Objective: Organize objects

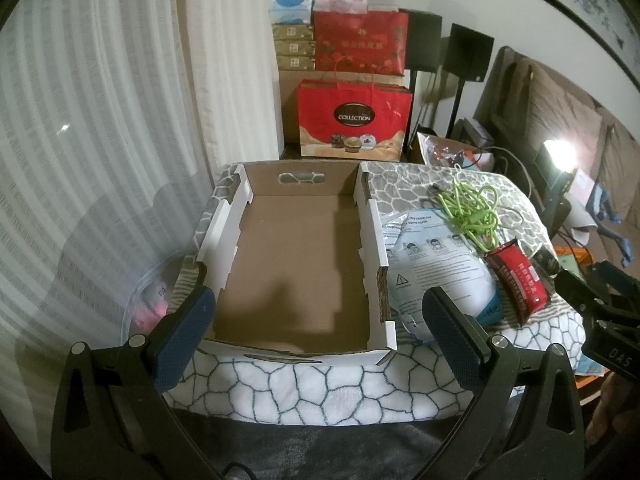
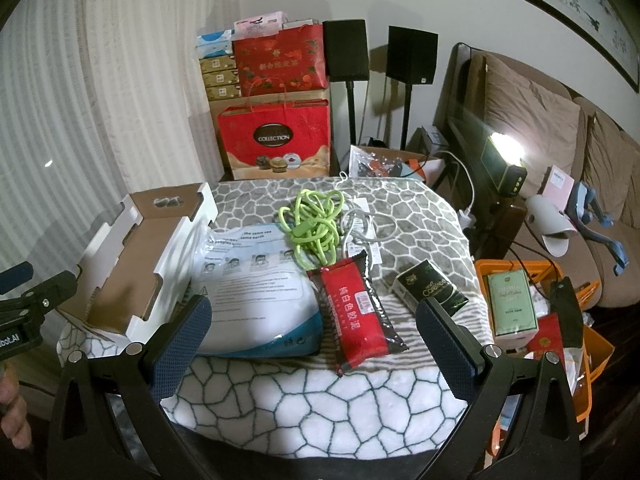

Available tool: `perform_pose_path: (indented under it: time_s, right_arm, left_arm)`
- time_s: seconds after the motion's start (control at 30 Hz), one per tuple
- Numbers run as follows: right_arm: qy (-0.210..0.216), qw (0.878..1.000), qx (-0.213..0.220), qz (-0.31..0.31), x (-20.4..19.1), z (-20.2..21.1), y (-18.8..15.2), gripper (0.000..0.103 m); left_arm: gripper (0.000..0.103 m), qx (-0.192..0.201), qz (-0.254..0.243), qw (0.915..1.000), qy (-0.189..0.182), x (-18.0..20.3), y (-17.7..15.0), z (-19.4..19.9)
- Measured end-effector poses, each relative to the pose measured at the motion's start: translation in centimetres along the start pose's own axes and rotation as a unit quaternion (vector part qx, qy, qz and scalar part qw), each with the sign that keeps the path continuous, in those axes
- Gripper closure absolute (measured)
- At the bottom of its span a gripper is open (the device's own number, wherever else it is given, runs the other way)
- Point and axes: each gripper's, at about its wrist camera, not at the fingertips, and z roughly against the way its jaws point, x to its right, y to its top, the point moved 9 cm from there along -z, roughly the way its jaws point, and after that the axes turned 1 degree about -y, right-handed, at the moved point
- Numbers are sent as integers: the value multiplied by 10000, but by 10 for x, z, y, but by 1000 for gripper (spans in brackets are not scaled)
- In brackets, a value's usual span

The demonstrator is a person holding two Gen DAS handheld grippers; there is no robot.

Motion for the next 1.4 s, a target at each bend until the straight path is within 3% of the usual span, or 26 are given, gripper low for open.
perform_pose_path:
  time_s: [0.73,1.4]
  right_arm:
    - [10,10000,-2,4,2,-1,3,0]
    - [32,10000,-79,-28,11,-18,11,0]
  left_arm:
    - [0,-9,16,10000,38,0,0,-2]
    - [0,-124,44,9998,143,-13,14,-35]
